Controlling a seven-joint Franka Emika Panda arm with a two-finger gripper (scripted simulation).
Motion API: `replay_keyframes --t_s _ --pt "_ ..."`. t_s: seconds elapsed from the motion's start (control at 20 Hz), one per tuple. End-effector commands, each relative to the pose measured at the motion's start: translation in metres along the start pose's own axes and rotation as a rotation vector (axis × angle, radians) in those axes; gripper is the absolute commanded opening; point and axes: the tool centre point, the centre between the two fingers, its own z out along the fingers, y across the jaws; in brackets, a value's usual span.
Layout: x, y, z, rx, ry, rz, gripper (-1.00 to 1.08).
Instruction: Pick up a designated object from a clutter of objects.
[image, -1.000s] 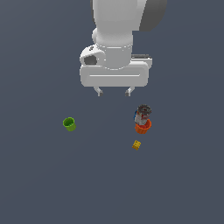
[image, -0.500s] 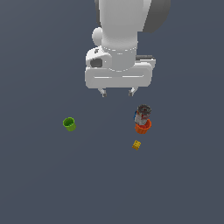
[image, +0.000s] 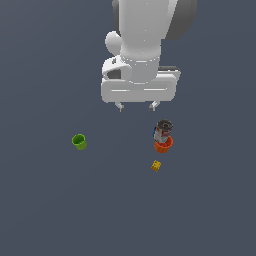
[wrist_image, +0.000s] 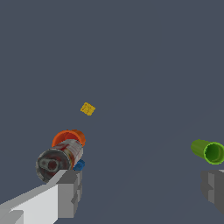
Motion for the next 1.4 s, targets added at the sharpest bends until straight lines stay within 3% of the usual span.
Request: replay_keyframes --t_s 0.0,0.95,1.35 --pt "-0.001 -0.006 0.006 -0.001 -0.002 0.011 1.0" --pt "-0.037 -0.104 0.094 -0.009 -0.024 0.205 1.0" --pt "-0.053 -0.128 0.117 -0.01 -0.03 0.257 1.0"
